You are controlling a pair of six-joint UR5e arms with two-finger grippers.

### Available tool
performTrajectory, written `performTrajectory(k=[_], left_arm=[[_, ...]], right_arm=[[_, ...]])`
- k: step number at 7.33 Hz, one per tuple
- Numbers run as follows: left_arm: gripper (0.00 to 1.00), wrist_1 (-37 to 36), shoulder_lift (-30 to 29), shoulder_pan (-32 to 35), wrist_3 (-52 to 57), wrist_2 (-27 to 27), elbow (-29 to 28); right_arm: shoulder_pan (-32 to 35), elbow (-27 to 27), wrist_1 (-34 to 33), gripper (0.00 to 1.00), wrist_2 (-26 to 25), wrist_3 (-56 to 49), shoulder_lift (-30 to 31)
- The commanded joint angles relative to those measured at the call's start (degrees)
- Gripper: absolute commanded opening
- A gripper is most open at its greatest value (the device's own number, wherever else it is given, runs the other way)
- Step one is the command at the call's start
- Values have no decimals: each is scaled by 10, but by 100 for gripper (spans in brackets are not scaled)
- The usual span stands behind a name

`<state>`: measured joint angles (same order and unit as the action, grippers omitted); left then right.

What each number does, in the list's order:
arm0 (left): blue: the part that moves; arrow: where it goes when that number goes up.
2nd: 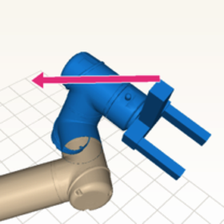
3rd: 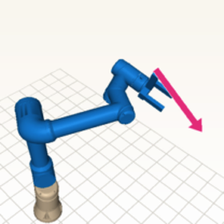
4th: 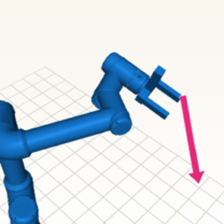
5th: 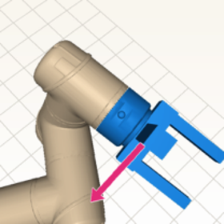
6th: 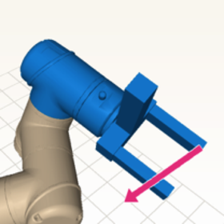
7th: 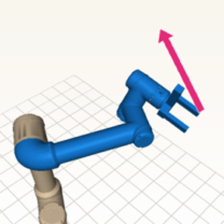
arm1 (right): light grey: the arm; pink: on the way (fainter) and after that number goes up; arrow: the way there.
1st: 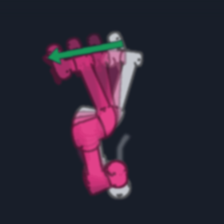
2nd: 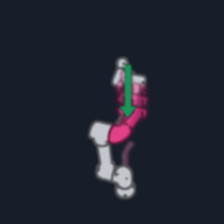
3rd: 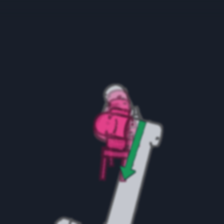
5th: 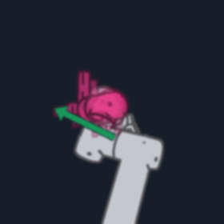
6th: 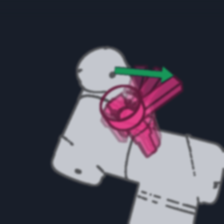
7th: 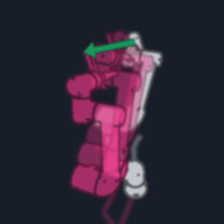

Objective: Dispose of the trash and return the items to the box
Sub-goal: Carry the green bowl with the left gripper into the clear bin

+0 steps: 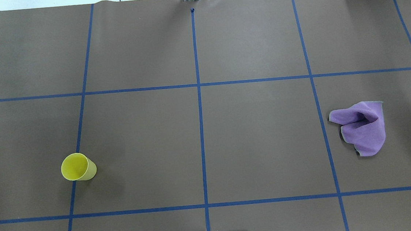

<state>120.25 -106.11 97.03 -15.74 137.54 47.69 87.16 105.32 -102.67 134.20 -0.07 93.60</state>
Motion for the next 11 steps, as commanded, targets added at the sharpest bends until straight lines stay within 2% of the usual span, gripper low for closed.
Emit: performTrajectory(k=[1, 3, 7, 8, 9, 11], left_arm=[[0, 76, 12, -23, -97, -4, -8], [0, 124, 13, -50, -196, -4, -9], [1, 158, 35, -96, -223, 3, -11], [76, 163, 36, -99, -219, -1, -12], [98, 201, 44, -100, -216, -2, -22], [99, 224, 44, -99, -183, 21, -26]], right_arm=[[-1, 0, -1, 100, 0, 0, 0], [-1, 0, -1, 100, 1, 0, 0], [-1, 0, -1, 100, 1, 0, 0], [-1, 0, -1, 100, 1, 0, 0], [-2, 0, -1, 100, 2, 1, 0], [-2, 0, -1, 100, 1, 0, 0]])
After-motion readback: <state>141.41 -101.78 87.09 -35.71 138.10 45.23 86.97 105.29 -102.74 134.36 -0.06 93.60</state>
